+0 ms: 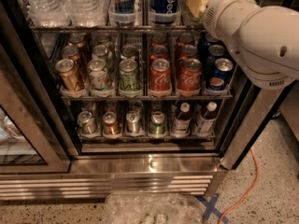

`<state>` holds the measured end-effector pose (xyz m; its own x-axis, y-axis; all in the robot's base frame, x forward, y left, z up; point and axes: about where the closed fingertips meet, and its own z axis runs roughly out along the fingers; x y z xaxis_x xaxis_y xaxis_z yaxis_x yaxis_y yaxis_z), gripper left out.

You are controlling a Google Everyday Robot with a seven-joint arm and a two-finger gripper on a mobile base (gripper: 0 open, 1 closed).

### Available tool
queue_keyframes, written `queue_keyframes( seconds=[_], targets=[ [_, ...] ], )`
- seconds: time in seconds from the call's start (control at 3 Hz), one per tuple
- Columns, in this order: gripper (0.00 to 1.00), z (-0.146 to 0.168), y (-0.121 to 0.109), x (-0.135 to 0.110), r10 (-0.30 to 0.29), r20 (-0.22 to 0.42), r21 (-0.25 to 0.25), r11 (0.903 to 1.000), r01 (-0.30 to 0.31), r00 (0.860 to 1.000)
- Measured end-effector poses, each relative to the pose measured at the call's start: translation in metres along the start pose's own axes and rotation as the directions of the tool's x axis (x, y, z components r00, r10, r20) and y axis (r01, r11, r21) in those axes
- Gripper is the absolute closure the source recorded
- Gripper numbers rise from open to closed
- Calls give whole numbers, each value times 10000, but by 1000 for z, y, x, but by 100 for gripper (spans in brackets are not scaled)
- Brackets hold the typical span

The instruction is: Pick green can from top shelf of fridge

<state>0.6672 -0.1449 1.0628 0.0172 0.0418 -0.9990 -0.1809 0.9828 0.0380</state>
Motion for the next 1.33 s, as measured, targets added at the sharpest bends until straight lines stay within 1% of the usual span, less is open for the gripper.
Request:
queue_keyframes(
  seconds=[0.33, 0.67, 1.0, 1.33],
  targets=[
    [100, -4, 5, -17, -3, 192, -214, 9998, 7, 9998],
    [100, -14, 22, -48, -27, 406, -901, 9959, 63, 9992],
    [100, -37, 46, -94, 53, 565, -2081, 9781, 66, 9984],
    [100, -72, 50, -113, 331, 387, -3042, 9524, -198, 9987]
  ],
)
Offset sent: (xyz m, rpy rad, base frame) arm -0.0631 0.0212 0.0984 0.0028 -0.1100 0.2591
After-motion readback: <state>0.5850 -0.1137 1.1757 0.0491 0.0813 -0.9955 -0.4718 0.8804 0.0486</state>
